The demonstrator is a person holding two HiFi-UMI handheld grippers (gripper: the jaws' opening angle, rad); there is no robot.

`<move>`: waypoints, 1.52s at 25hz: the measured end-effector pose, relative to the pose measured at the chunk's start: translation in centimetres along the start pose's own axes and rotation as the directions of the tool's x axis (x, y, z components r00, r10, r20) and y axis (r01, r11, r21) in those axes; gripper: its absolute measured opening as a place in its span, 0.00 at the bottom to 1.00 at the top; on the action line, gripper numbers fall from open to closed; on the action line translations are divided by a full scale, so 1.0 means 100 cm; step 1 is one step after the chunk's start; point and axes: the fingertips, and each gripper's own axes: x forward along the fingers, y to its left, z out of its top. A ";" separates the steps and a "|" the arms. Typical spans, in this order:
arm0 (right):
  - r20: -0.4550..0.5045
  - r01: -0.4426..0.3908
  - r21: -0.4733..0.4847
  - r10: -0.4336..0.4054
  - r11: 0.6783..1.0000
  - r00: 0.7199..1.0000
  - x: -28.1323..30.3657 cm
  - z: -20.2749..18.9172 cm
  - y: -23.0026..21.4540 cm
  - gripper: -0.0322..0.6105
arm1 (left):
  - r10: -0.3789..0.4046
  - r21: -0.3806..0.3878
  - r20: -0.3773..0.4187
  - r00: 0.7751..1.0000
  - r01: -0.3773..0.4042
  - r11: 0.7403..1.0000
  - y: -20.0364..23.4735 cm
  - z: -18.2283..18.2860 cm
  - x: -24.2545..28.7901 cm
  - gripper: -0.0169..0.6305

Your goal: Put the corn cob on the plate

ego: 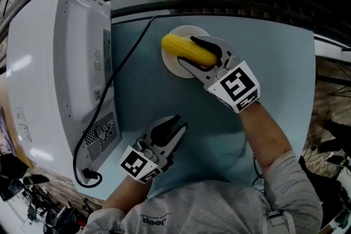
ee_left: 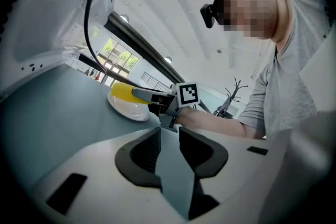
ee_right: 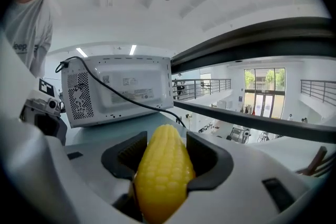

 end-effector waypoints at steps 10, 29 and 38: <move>-0.075 -0.033 -0.059 0.028 0.998 0.997 0.000 -0.011 0.002 0.43 | 0.000 0.001 -0.010 1.000 0.000 1.000 -0.002 -0.003 -0.001 0.22; -0.216 -0.002 -0.144 -0.030 0.990 0.976 0.000 -0.038 0.000 0.44 | -0.003 0.012 -0.013 1.000 0.003 1.000 -0.005 -0.003 -0.001 0.22; -0.212 0.006 -0.126 -0.033 0.992 0.977 -0.001 -0.038 0.000 0.48 | -0.002 0.014 -0.012 1.000 0.002 1.000 -0.004 -0.004 -0.003 0.22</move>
